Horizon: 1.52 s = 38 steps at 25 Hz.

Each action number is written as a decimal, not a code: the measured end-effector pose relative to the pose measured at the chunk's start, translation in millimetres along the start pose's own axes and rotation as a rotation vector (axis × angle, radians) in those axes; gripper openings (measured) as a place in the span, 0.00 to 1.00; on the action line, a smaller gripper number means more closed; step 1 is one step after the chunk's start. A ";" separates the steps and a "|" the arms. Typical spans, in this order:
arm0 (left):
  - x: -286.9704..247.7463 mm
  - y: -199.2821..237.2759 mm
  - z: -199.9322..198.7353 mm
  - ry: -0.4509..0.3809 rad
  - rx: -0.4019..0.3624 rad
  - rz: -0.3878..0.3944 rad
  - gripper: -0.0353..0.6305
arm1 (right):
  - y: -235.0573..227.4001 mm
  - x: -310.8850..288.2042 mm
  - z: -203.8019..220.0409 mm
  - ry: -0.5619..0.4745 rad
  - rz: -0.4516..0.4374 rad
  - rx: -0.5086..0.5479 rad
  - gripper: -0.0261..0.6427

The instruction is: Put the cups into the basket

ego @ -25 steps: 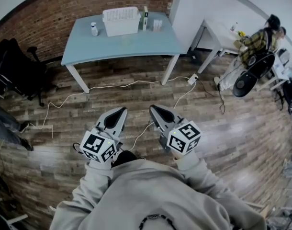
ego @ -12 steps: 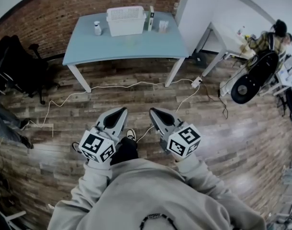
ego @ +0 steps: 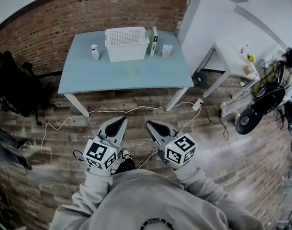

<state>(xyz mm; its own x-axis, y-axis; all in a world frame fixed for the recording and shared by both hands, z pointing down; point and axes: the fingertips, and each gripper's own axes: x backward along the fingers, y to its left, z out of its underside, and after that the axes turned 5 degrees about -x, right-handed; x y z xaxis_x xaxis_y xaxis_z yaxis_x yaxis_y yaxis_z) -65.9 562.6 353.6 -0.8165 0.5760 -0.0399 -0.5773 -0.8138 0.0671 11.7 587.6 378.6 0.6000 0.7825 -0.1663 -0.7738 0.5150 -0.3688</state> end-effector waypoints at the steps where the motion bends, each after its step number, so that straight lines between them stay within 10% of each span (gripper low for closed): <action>1: -8.6 16.2 -2.3 0.008 -0.006 0.004 0.05 | -8.5 -15.4 -7.9 0.002 0.002 -0.007 0.06; 23: -157.6 250.9 -26.6 -0.023 0.036 -0.089 0.05 | -197.6 -217.9 -118.5 -0.047 0.082 -0.013 0.06; 38: -349.6 366.9 -62.2 -0.021 -0.008 -0.117 0.05 | -367.3 -335.7 -211.0 -0.013 0.033 -0.002 0.06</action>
<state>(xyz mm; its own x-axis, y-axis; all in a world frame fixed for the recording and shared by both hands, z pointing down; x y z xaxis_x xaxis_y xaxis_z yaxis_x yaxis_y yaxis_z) 7.3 57.9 330.2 -0.7436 0.6681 -0.0262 -0.6684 -0.7417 0.0554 137.3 61.9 377.0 0.5717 0.8034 -0.1666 -0.7927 0.4884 -0.3649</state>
